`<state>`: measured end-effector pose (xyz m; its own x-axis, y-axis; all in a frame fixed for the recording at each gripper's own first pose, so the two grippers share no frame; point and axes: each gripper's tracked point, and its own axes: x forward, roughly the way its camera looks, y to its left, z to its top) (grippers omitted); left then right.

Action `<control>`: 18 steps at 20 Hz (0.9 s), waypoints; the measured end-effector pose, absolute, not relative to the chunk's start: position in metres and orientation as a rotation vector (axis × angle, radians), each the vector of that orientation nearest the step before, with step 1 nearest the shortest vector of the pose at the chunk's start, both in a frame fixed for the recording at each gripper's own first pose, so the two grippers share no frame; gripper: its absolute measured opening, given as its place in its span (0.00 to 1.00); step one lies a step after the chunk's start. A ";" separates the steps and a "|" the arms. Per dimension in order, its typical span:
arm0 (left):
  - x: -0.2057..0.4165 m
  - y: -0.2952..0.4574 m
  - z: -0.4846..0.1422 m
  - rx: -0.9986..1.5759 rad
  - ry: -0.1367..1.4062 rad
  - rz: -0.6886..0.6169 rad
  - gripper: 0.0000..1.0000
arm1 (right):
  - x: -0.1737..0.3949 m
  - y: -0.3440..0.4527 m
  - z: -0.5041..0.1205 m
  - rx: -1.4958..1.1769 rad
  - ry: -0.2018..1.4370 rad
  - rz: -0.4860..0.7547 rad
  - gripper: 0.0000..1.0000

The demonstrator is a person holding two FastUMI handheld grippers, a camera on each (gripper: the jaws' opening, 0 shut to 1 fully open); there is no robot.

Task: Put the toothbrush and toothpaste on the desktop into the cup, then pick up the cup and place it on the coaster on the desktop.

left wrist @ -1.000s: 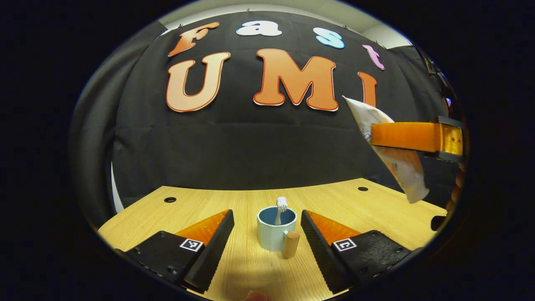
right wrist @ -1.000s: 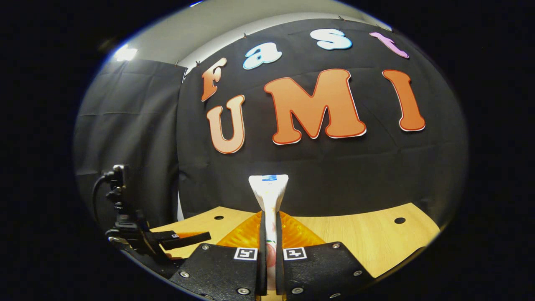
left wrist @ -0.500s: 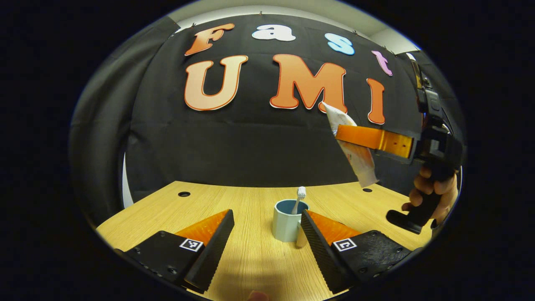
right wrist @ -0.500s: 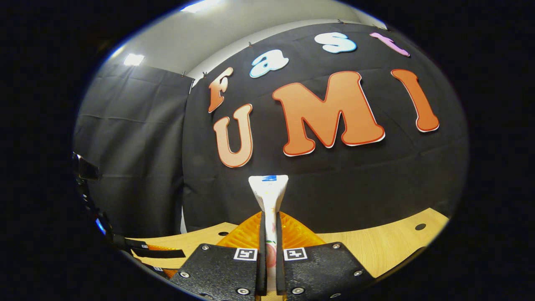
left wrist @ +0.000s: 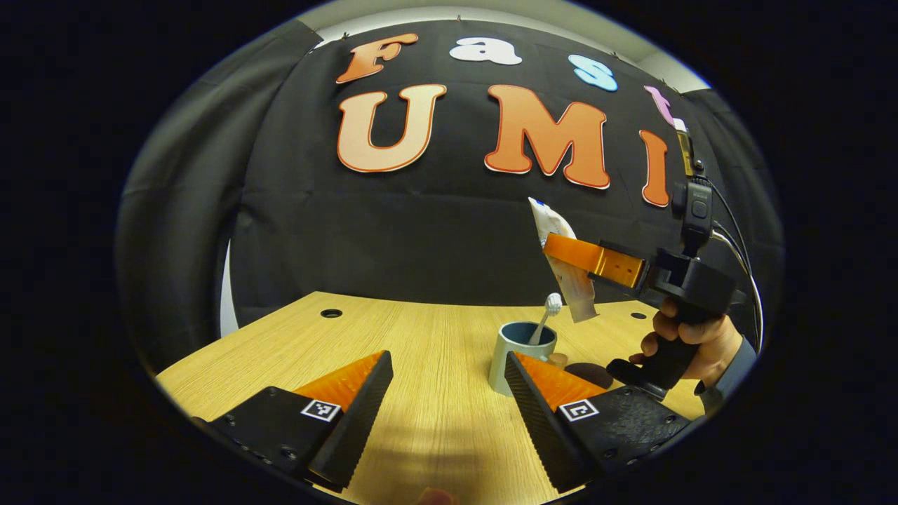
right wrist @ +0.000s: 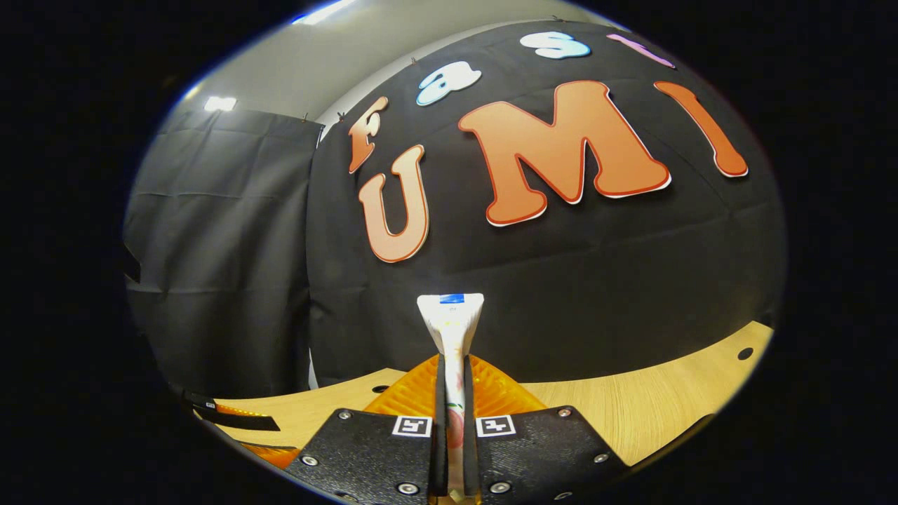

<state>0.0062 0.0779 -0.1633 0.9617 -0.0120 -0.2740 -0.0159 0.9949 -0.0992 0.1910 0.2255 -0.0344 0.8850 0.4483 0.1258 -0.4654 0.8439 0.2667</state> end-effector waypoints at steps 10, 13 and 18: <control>0.004 0.079 -0.188 -0.145 0.329 0.010 0.98 | 0.215 0.254 -0.072 0.333 0.035 0.524 0.11; 0.006 0.078 -0.190 -0.143 0.337 0.011 0.98 | 0.220 0.254 -0.083 0.326 0.059 0.511 0.11; 0.001 0.070 -0.201 -0.147 0.355 0.008 0.98 | 0.215 0.249 -0.073 0.340 0.055 0.530 0.16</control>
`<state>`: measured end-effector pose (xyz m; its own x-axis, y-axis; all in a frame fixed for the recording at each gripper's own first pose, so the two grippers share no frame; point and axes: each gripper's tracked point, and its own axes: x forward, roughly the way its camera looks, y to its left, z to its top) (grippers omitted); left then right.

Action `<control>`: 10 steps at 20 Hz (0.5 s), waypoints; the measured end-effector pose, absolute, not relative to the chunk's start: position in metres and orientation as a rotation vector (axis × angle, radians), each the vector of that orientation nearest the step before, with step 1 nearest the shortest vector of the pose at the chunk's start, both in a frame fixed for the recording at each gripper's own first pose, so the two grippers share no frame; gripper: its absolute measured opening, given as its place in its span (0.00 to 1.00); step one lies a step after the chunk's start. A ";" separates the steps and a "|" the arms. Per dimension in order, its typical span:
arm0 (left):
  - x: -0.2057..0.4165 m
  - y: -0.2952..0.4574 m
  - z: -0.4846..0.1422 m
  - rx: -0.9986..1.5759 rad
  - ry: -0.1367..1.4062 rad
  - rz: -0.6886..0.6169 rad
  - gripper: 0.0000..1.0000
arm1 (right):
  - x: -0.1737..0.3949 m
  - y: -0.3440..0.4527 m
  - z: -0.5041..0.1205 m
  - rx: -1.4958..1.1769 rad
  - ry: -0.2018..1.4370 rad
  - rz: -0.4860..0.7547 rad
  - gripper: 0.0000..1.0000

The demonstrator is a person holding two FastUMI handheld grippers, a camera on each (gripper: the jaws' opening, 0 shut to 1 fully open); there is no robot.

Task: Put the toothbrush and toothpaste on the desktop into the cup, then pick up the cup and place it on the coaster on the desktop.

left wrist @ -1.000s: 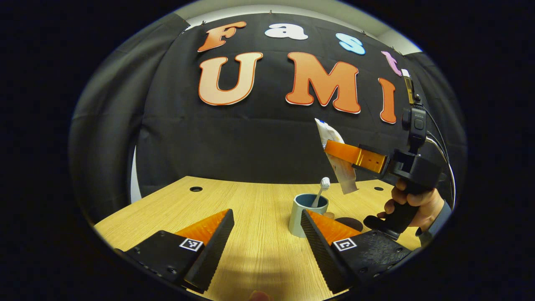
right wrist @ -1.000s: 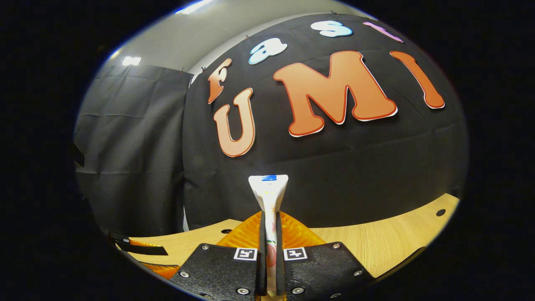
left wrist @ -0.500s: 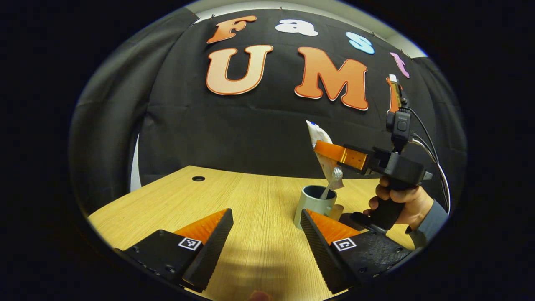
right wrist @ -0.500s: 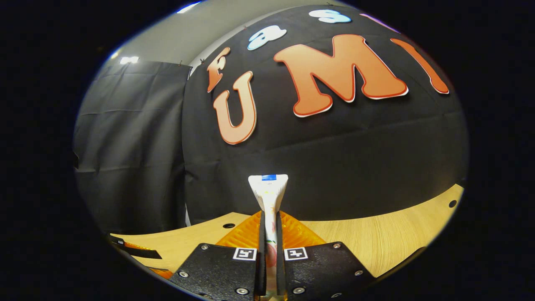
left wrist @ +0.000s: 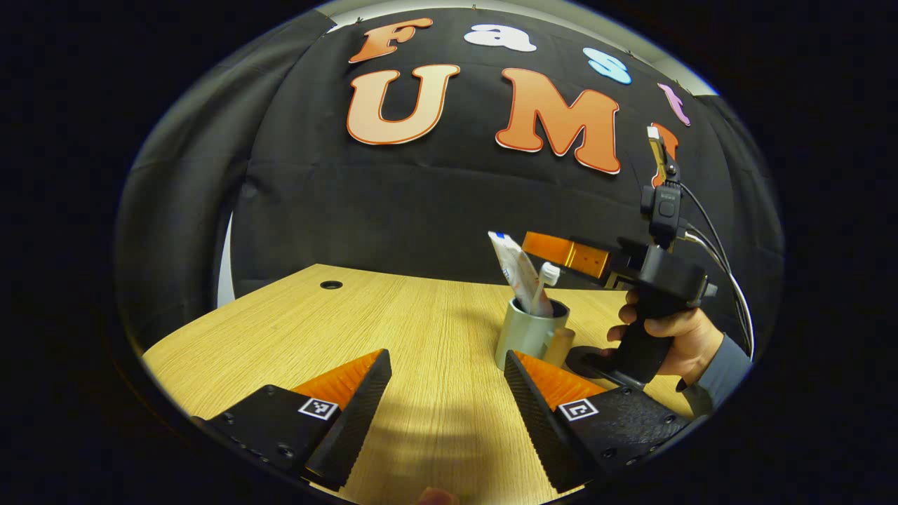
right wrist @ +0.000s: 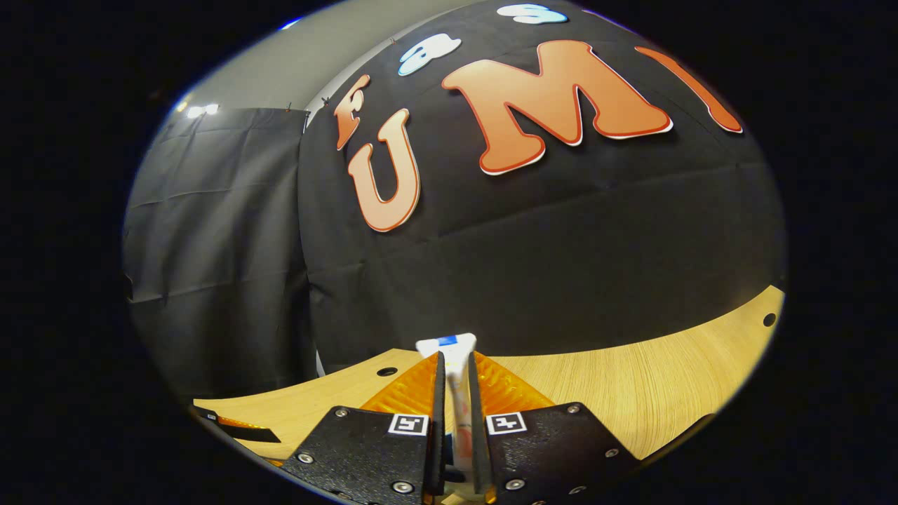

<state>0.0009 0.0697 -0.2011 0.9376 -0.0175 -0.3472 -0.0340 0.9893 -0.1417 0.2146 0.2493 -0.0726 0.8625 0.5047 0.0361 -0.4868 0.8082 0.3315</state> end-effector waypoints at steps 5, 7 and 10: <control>0.000 0.055 -0.197 -0.154 0.363 -0.011 0.98 | 0.202 0.224 -0.058 0.330 0.040 0.511 0.20; 0.004 0.044 -0.190 -0.155 0.364 -0.035 0.98 | 0.195 0.210 -0.054 0.314 0.048 0.495 0.29; 0.008 0.030 -0.176 -0.149 0.359 -0.065 0.98 | 0.182 0.184 -0.042 0.279 0.031 0.462 0.45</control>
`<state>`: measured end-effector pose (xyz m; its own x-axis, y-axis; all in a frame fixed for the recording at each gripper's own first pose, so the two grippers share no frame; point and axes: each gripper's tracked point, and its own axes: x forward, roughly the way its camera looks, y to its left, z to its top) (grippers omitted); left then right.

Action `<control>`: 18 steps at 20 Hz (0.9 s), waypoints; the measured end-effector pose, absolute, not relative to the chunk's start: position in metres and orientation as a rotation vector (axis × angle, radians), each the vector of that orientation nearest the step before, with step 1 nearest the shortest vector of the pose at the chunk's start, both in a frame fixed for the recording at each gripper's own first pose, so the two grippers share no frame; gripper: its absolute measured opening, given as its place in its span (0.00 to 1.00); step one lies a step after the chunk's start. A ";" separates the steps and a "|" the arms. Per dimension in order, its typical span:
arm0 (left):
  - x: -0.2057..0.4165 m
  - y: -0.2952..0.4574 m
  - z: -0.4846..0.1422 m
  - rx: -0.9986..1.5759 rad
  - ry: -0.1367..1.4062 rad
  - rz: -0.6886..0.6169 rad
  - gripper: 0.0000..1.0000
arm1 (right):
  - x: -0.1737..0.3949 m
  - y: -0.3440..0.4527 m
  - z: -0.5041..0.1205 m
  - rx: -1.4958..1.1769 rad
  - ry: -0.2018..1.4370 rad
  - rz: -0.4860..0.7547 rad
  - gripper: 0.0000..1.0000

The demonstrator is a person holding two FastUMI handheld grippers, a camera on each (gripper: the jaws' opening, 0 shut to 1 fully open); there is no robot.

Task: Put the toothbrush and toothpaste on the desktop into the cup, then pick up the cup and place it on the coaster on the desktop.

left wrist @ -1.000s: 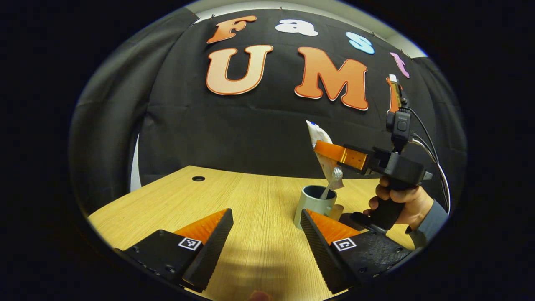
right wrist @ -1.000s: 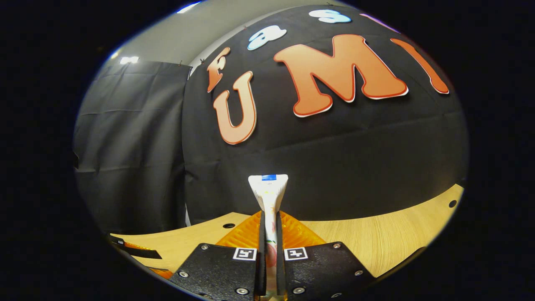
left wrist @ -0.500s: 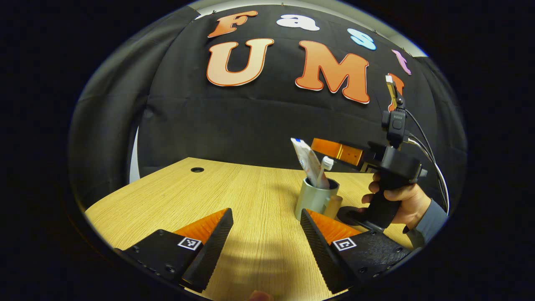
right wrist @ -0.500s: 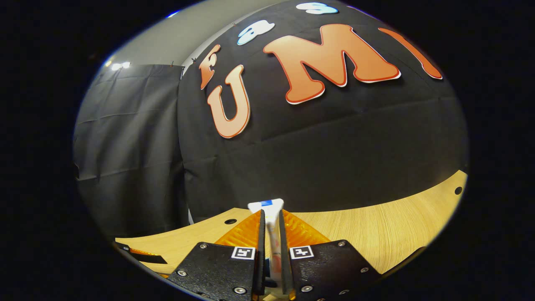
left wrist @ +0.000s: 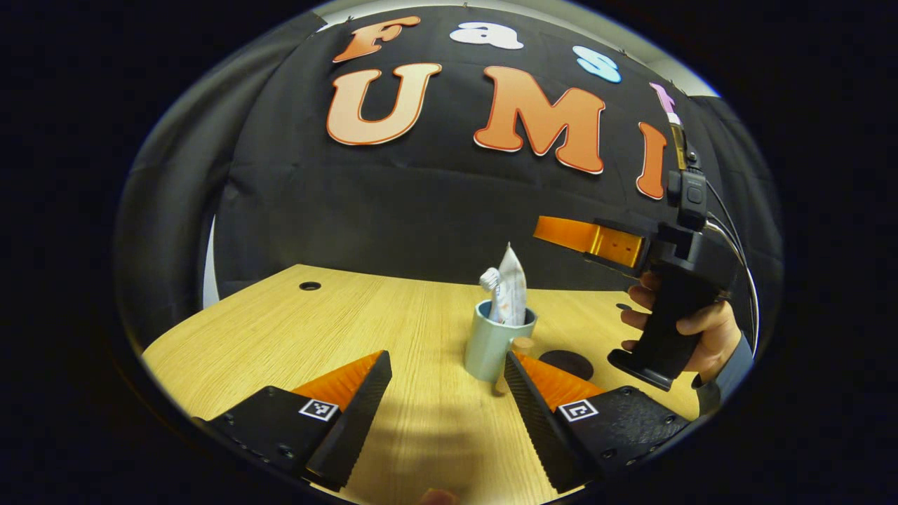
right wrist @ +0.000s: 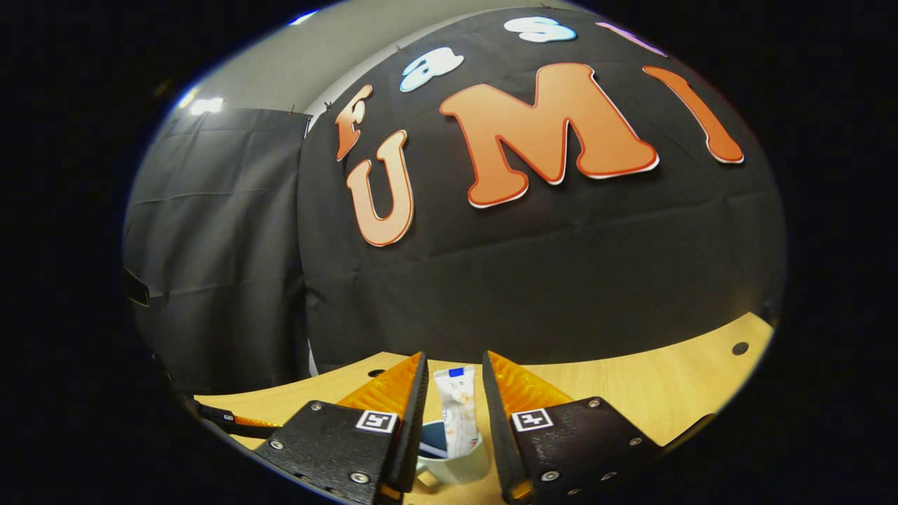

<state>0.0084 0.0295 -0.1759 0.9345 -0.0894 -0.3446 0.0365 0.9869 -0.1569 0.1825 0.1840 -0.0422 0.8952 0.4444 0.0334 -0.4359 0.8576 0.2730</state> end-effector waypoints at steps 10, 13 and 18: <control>0.044 -0.021 -0.163 -0.110 0.523 -0.176 0.97 | 0.133 0.095 -0.001 0.182 0.018 0.355 0.88; 0.055 -0.027 -0.188 -0.075 0.643 -0.166 0.97 | 0.118 0.078 0.007 0.164 0.017 0.339 0.91; 0.071 -0.026 -0.211 -0.123 0.797 -0.170 0.98 | 0.094 0.049 0.019 0.109 0.009 0.315 0.93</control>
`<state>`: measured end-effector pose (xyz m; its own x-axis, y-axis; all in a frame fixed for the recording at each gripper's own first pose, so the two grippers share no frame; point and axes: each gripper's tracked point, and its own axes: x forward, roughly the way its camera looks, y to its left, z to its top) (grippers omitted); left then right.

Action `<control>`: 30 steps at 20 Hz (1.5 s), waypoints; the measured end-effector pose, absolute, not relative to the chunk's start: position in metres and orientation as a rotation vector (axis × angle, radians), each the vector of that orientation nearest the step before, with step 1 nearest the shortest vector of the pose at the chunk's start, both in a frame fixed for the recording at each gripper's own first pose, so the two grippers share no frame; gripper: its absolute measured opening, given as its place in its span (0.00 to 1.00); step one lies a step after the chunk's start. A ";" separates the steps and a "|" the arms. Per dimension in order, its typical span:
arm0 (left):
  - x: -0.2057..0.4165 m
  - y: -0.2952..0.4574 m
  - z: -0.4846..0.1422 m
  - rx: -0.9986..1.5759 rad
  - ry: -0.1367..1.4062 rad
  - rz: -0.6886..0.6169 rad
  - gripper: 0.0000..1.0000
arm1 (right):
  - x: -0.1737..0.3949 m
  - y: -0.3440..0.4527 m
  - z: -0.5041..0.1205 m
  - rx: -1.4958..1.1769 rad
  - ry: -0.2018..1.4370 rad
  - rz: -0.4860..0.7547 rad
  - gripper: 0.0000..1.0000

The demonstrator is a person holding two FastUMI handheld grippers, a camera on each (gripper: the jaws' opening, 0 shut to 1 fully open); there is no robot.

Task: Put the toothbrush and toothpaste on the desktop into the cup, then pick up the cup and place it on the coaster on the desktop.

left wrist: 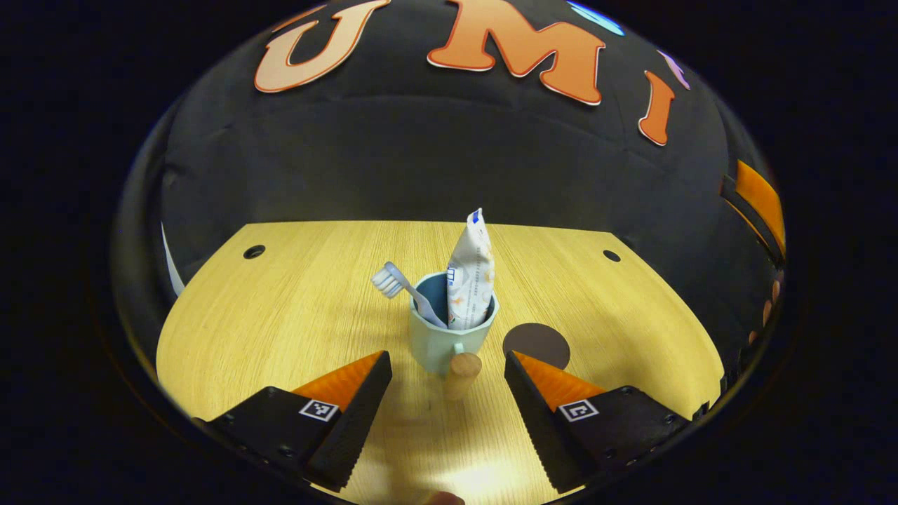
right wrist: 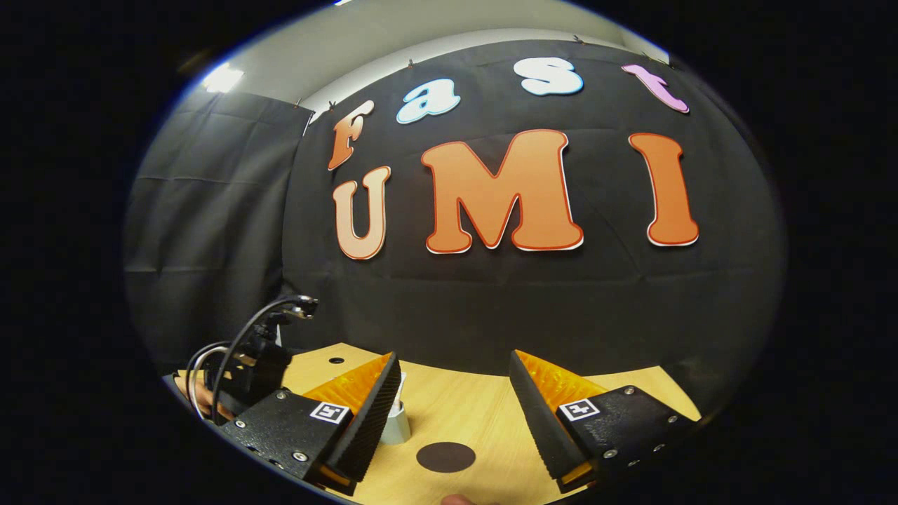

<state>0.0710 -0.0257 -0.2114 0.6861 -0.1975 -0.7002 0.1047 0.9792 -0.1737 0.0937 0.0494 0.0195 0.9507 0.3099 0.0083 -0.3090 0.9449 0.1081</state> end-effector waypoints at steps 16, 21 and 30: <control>0.099 -0.032 -0.246 -0.025 1.100 -0.117 0.86 | 0.051 0.006 0.009 0.081 0.002 0.319 0.94; 0.094 -0.035 -0.257 0.006 1.150 -0.100 0.61 | 0.046 0.009 0.001 0.104 0.021 0.330 0.94; 0.095 -0.031 -0.241 -0.023 1.138 -0.094 0.24 | 0.039 0.011 -0.007 0.124 0.034 0.337 0.94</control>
<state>0.0949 -0.0309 -0.2411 0.4155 -0.0865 -0.9055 0.0634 0.9958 -0.0661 0.0388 0.0115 -0.0066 0.9434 0.3314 -0.0124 -0.3273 0.9364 0.1270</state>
